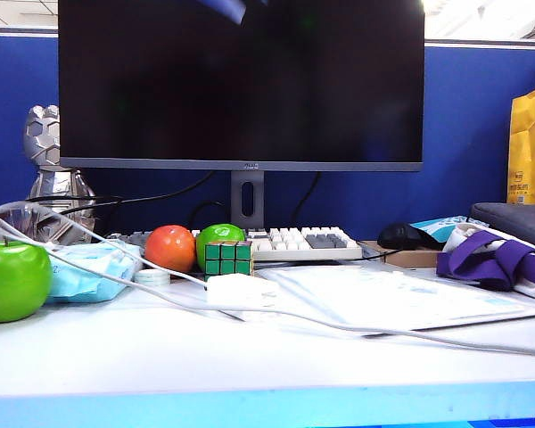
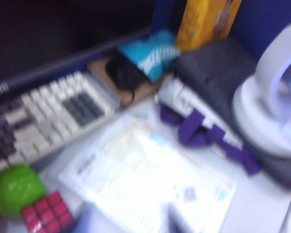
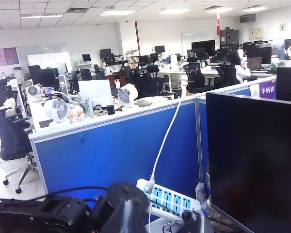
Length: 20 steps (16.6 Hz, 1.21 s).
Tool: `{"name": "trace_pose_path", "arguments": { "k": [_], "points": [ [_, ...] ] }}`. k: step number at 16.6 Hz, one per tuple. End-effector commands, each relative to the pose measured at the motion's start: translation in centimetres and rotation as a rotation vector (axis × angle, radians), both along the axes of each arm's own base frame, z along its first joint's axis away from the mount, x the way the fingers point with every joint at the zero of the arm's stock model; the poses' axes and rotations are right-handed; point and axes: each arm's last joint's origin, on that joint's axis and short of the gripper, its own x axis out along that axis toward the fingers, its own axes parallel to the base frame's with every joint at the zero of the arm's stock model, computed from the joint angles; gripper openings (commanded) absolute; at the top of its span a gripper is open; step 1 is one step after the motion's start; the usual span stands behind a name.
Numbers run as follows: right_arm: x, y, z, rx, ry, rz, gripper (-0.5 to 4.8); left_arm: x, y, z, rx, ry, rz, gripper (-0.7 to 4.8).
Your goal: Pick up the Type-C charging cable and the charging base, insert one end of the Type-C charger into the corresponding slot on the base, and finally place the plugged-in charger back on the table.
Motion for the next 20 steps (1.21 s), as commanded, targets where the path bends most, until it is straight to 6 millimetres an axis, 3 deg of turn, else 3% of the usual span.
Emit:
{"name": "trace_pose_path", "arguments": {
  "k": [1, 2, 6, 8, 10, 12, 15, 18, 20],
  "points": [
    [-0.6, -0.3, 0.2, 0.005, -0.007, -0.030, -0.06, -1.1, 0.2, 0.5, 0.001, 0.012, -0.058, 0.83],
    [-1.1, -0.8, -0.3, -0.049, -0.002, -0.166, -0.06, -2.1, 0.7, 2.1, -0.040, -0.051, -0.068, 0.26],
    [-2.7, -2.2, -1.7, -0.198, 0.070, -0.425, -0.05, -6.1, 3.3, 6.7, -0.177, -0.216, -0.151, 0.15],
    [-3.0, -2.5, -2.9, -0.344, 0.073, -0.484, -0.06, -8.7, 5.1, 8.8, -0.227, -0.300, -0.147, 0.15],
    [-2.3, -2.1, -5.1, -0.391, 0.135, -0.439, -0.06, -12.9, 8.1, 11.0, -0.270, -0.390, -0.143, 0.15],
    [-1.2, -1.4, -9.5, -0.372, 0.126, -0.379, -0.05, -18.7, 12.3, 12.2, -0.285, -0.463, -0.128, 0.16],
    [-1.8, -1.7, -14.9, -0.310, 0.145, -0.393, -0.06, -24.0, 16.3, 12.0, -0.265, -0.533, -0.072, 0.16],
    [-4.0, -3.0, -19.8, -0.279, 0.156, -0.522, -0.06, -27.2, 18.7, 11.0, -0.257, -0.531, -0.035, 0.17],
    [-5.6, -4.3, -24.2, -0.284, 0.223, -0.715, -0.05, -28.2, 19.5, 10.2, -0.231, -0.499, -0.013, 0.17]
  ]
}}
